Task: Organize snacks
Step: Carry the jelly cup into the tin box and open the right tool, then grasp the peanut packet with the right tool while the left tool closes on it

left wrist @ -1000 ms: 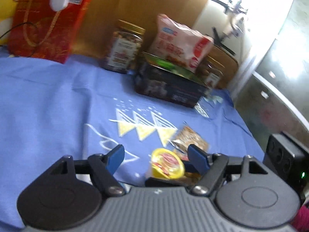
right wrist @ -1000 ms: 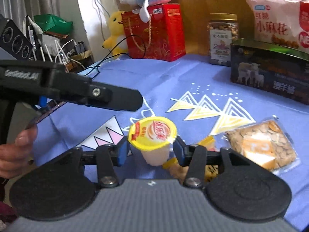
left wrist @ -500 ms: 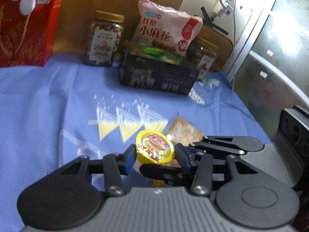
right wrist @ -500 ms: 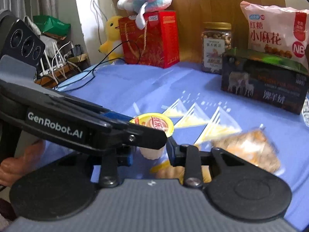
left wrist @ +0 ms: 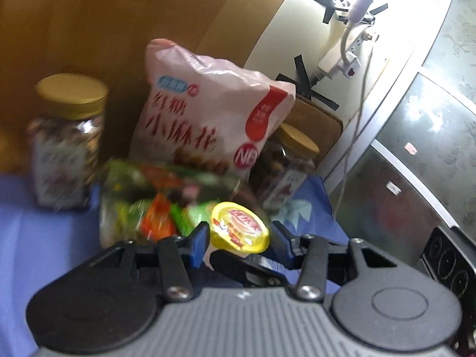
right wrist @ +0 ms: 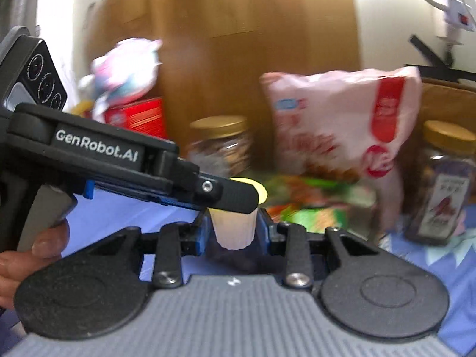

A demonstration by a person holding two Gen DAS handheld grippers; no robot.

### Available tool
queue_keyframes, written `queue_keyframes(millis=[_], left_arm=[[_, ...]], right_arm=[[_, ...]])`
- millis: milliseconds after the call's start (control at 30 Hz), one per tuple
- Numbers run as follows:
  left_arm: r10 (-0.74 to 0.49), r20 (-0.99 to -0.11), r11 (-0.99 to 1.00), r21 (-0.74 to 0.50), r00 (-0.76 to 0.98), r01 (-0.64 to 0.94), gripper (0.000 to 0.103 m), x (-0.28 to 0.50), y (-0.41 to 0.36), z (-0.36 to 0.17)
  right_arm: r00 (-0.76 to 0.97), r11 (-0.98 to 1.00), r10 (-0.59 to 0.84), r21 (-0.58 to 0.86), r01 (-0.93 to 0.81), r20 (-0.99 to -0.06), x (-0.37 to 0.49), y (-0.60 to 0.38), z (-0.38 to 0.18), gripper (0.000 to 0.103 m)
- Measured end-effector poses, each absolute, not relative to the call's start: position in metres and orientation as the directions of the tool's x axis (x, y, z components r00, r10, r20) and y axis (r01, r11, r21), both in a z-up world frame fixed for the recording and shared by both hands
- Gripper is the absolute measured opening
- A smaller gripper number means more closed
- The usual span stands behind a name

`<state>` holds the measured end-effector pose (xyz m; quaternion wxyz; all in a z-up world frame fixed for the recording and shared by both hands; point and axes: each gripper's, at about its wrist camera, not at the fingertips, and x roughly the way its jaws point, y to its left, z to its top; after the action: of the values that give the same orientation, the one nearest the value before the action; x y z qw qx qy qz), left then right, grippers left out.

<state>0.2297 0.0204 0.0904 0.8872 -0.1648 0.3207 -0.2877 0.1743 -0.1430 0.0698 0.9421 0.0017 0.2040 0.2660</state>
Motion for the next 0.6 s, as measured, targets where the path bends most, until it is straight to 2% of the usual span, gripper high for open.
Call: queue_keyframes(millis=[100, 200, 267, 333, 467, 533, 600], left_arm=[[-0.589, -0.478, 0.8, -0.462, 0.652, 0.384, 0.051, 0.258, 0.009, 0.084], [-0.546, -0.501, 0.83, -0.435, 0.672, 0.35, 0.061, 0.27, 0.007, 0.076], [-0.524, -0.508, 0.843, -0.424, 0.683, 0.331, 0.062, 0.268, 0.013, 0.072], [-0.522, -0.509, 0.843, -0.429, 0.684, 0.325, 0.062, 0.26, 0.023, 0.071], [-0.524, -0.518, 0.846, -0.413, 0.676, 0.338, 0.062, 0.226, 0.039, 0.073], [-0.53, -0.53, 0.845, -0.399, 0.662, 0.356, 0.063, 0.201, 0.045, 0.07], [-0.543, -0.557, 0.838, -0.407, 0.628, 0.363, 0.067, 0.177, 0.05, 0.062]], right_arm=[[0.807, 0.886, 0.455, 0.099, -0.453, -0.377, 0.204, -0.152, 0.061, 0.038], [0.839, 0.914, 0.391, 0.053, -0.402, -0.378, 0.218, -0.156, 0.049, 0.047], [0.852, 0.922, 0.374, 0.053, -0.383, -0.367, 0.216, -0.163, 0.043, 0.048], [0.852, 0.922, 0.383, 0.092, -0.376, -0.357, 0.209, -0.172, 0.041, 0.053], [0.859, 0.921, 0.389, 0.167, -0.352, -0.333, 0.182, -0.195, 0.044, 0.053], [0.85, 0.908, 0.414, 0.222, -0.356, -0.328, 0.16, -0.206, 0.044, 0.06], [0.811, 0.883, 0.457, 0.29, -0.368, -0.364, 0.138, -0.216, 0.038, 0.061]])
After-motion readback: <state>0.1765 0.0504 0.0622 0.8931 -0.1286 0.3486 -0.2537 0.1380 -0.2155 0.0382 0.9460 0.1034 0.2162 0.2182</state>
